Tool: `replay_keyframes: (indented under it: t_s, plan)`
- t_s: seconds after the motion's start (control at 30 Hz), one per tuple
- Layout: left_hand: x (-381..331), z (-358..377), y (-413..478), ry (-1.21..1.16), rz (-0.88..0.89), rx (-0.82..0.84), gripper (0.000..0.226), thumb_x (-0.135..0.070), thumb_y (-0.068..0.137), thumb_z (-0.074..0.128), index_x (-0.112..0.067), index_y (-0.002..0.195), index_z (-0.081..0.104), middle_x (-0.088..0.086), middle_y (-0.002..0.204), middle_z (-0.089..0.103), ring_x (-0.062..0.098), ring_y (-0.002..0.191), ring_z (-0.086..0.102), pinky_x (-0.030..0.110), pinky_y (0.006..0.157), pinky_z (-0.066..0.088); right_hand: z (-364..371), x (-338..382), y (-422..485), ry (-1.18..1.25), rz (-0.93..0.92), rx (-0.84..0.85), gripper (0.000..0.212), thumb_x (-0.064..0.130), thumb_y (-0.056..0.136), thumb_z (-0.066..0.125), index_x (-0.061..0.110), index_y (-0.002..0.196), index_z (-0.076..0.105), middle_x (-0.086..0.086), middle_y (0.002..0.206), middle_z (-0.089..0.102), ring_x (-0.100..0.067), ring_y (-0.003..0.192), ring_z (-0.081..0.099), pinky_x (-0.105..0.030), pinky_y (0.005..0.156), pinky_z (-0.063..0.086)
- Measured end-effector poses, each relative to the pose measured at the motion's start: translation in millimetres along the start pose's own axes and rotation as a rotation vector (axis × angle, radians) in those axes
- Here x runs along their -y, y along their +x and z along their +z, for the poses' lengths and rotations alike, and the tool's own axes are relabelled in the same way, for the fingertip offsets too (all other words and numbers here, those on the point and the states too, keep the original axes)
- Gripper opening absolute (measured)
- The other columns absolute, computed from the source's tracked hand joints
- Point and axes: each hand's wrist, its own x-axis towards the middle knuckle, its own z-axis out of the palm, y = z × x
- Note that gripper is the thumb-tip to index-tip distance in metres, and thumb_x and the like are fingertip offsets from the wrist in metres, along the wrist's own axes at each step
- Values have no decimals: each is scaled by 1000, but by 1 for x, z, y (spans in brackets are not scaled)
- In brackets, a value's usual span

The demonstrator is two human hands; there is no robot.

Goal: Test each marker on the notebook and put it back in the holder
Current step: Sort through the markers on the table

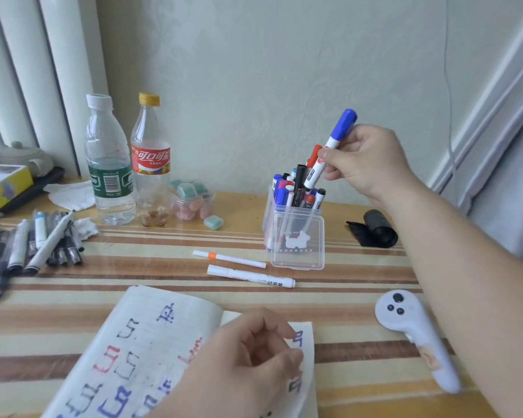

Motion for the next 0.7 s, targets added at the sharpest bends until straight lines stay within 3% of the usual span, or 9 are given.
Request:
replay_keyframes:
  t_s: [0.07, 0.2, 0.47, 0.7]
  plan:
    - [3, 3, -2, 117, 1, 5, 21, -42, 71, 78, -36, 89, 67, 4, 77, 76, 25, 71, 68, 34, 72, 52, 4, -4, 0, -2, 0, 8, 14, 7, 84, 81, 9, 84, 66, -11, 73, 73, -20, 61, 72, -47, 71, 64]
    - [2, 3, -1, 170, -13, -1, 24, -50, 70, 73, -36, 89, 67, 2, 78, 76, 33, 84, 70, 46, 87, 55, 11, -11, -2, -25, 7, 19, 16, 9, 87, 78, 11, 84, 63, -8, 73, 72, -13, 57, 70, -43, 69, 65]
    - [1, 3, -1, 271, -41, -5, 23, -51, 70, 70, -31, 82, 70, 1, 77, 75, 30, 83, 72, 52, 87, 56, 23, -28, -10, -97, -54, 27, 24, 21, 87, 81, 21, 79, 58, -7, 82, 74, -25, 77, 74, -42, 75, 61]
    - [-4, 3, -3, 310, -69, 10, 12, -42, 78, 70, -31, 82, 70, -2, 75, 75, 27, 81, 71, 47, 85, 57, 25, -31, -14, -93, -127, 40, 26, 20, 90, 77, 25, 80, 54, -7, 84, 74, -27, 76, 71, -40, 73, 60]
